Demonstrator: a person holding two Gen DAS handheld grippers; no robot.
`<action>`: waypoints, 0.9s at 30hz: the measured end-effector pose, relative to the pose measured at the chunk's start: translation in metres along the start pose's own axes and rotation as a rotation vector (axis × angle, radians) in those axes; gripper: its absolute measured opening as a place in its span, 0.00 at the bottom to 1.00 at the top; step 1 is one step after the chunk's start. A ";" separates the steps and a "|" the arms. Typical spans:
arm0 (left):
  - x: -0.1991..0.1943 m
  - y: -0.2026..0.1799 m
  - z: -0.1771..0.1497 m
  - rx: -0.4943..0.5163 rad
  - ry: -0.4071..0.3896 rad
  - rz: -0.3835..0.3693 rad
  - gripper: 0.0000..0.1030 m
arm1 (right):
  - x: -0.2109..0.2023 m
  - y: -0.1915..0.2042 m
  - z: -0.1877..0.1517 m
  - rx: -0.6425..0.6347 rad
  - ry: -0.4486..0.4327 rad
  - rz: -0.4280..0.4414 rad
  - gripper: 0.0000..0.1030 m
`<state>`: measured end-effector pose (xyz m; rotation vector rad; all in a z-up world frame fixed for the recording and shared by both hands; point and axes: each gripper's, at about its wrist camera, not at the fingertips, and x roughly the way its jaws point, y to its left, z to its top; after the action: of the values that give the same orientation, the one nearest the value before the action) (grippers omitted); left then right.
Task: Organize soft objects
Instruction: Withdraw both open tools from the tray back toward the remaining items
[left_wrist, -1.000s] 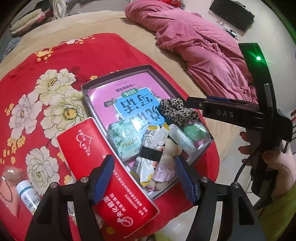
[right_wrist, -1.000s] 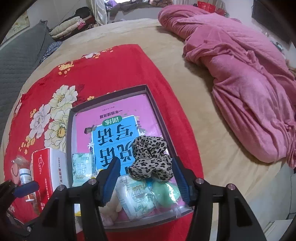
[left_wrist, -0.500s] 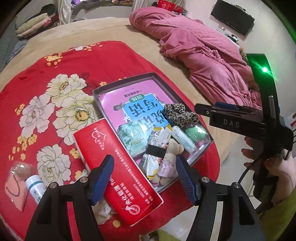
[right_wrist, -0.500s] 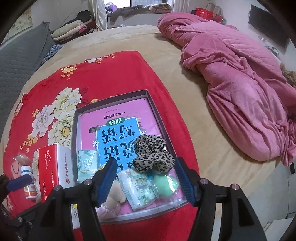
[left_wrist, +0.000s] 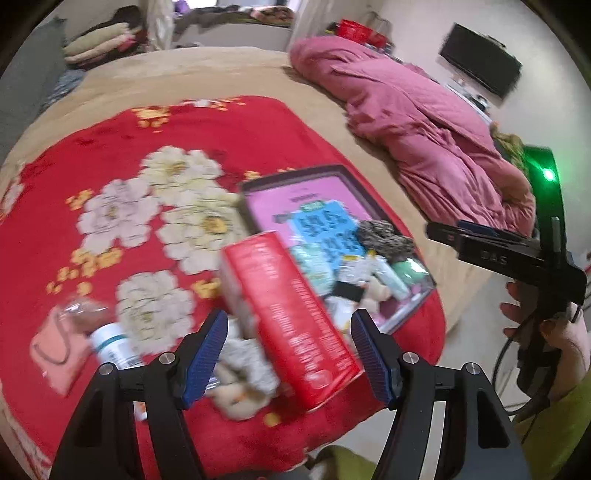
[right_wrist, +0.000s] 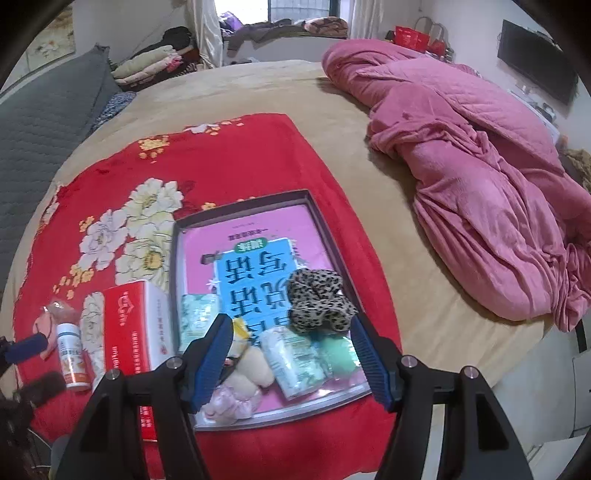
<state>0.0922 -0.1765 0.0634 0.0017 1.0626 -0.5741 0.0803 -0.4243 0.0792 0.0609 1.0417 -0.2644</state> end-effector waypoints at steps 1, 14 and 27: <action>-0.006 0.010 -0.002 -0.022 -0.008 0.012 0.69 | -0.003 0.003 0.000 -0.002 -0.005 0.002 0.64; -0.080 0.097 -0.021 -0.157 -0.106 0.083 0.69 | -0.057 0.077 0.010 -0.110 -0.103 0.063 0.64; -0.131 0.147 -0.043 -0.238 -0.180 0.113 0.69 | -0.107 0.147 0.001 -0.226 -0.184 0.132 0.64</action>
<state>0.0759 0.0183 0.1101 -0.1943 0.9434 -0.3362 0.0669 -0.2623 0.1605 -0.0969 0.8746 -0.0310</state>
